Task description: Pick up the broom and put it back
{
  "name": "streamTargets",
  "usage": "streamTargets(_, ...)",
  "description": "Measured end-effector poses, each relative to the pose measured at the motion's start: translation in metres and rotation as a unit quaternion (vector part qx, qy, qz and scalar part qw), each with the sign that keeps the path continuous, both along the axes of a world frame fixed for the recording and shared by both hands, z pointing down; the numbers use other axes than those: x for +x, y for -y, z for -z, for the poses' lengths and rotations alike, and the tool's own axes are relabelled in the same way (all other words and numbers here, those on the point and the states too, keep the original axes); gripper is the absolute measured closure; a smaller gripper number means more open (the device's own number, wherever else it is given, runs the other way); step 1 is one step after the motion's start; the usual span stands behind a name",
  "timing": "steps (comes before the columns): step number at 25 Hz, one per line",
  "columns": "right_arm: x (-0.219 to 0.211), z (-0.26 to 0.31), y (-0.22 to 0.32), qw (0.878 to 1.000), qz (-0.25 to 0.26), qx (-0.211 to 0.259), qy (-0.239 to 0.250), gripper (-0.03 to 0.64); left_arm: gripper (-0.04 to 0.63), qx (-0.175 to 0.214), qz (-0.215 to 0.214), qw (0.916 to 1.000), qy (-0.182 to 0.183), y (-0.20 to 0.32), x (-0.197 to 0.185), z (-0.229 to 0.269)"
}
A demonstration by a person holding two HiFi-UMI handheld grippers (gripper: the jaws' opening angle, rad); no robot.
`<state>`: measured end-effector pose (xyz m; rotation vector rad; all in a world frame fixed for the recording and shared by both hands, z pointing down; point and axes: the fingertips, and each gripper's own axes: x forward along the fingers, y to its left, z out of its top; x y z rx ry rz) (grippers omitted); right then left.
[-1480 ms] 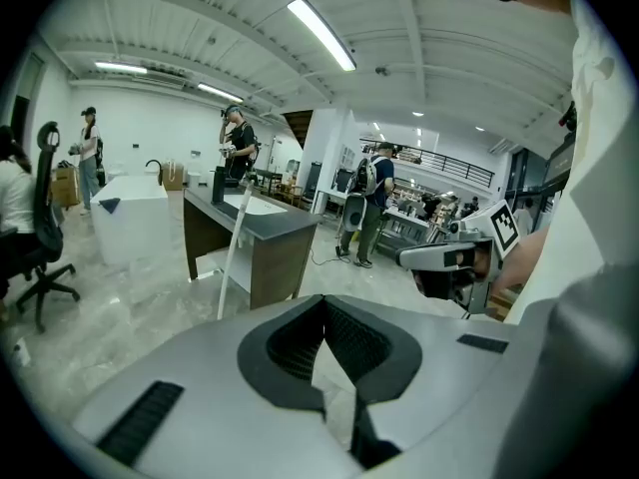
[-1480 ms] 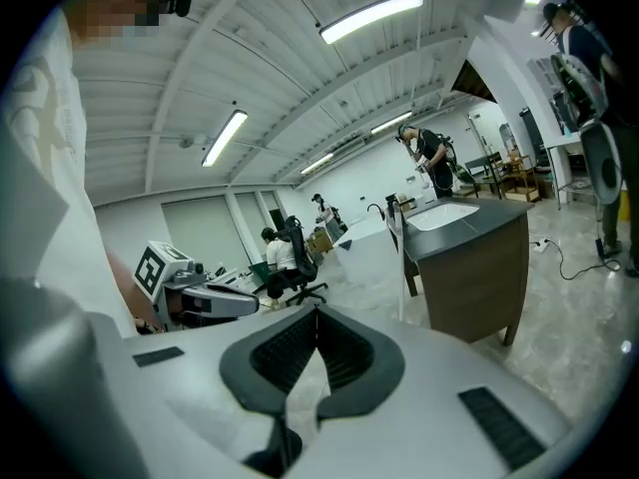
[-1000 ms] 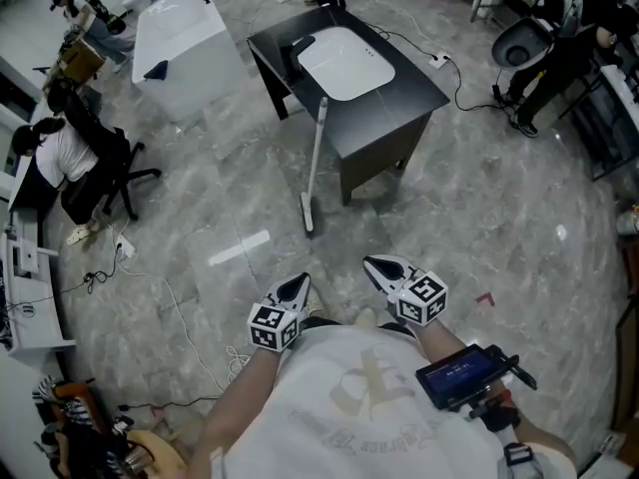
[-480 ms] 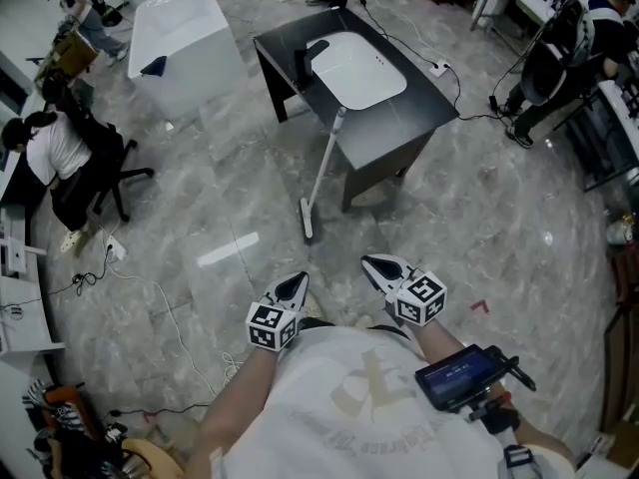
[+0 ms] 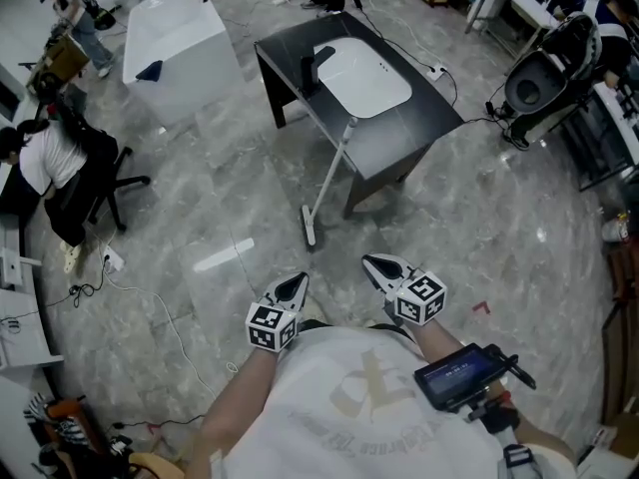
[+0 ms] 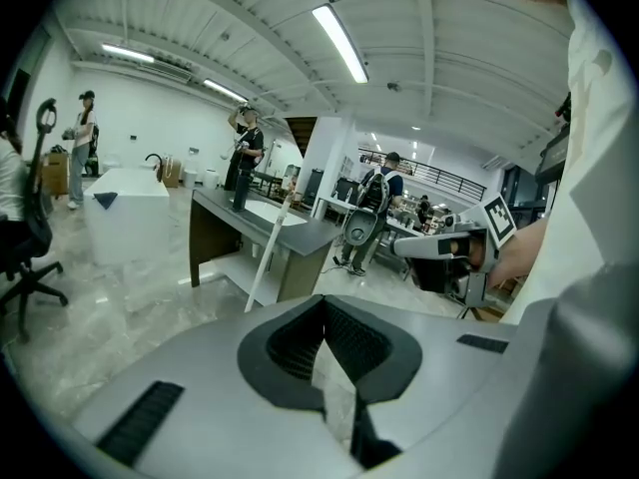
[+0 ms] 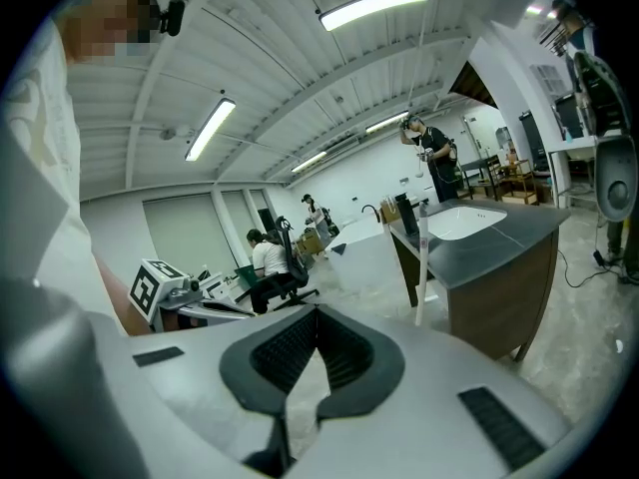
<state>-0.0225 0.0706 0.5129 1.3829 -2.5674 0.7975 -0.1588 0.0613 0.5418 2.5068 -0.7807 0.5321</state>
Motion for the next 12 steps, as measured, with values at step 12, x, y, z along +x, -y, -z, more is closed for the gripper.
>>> streamTargets(12, -0.031, 0.001, 0.020, 0.999, -0.041, -0.008, -0.002, 0.600, 0.583, -0.007, -0.016, 0.9998, -0.009, 0.026, -0.040, 0.000)
